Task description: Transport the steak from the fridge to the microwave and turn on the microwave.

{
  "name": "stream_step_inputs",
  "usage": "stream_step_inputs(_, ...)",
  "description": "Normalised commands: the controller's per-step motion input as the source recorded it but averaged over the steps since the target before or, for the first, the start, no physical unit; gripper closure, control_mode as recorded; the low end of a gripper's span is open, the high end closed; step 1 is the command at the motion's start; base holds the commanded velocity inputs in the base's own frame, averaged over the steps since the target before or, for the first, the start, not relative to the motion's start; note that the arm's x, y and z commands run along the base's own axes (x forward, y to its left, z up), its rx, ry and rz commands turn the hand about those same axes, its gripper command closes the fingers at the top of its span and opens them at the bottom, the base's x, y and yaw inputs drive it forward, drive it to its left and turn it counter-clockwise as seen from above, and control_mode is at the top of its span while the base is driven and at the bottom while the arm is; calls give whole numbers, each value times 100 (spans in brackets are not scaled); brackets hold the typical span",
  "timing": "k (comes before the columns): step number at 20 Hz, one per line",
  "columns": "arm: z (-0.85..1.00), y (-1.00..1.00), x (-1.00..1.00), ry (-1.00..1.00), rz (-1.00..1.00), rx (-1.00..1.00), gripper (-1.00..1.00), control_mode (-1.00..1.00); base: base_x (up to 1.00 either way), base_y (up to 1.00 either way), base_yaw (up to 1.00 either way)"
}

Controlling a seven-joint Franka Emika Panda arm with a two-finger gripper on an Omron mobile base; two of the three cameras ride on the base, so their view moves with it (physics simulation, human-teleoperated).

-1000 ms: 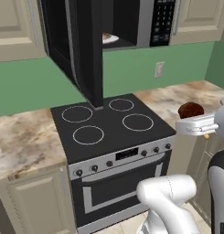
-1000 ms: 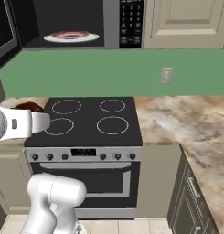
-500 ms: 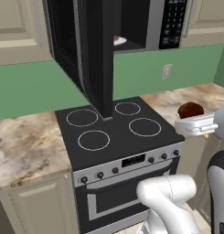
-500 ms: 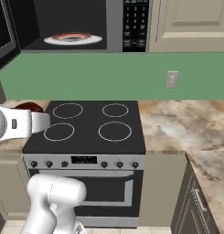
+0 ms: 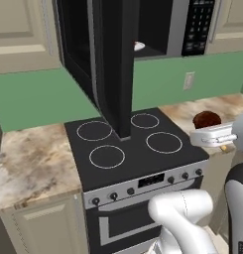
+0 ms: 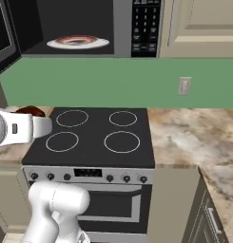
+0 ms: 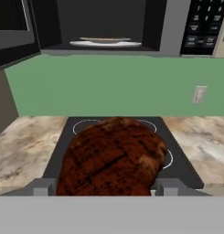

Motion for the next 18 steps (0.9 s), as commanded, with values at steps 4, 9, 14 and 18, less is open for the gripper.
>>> stream_step_inputs(4, 0, 0, 0, 0, 0, 0, 100, 100, 34, -7, 8)
stream_step_inputs(9, 0, 0, 0, 0, 0, 0, 100, 100, 31, -7, 7)
stream_step_inputs(14, 0, 0, 0, 0, 0, 0, 100, 100, 33, -8, 7)
stream_step_inputs(18, 0, 0, 0, 0, 0, 0, 100, 100, 34, -8, 8)
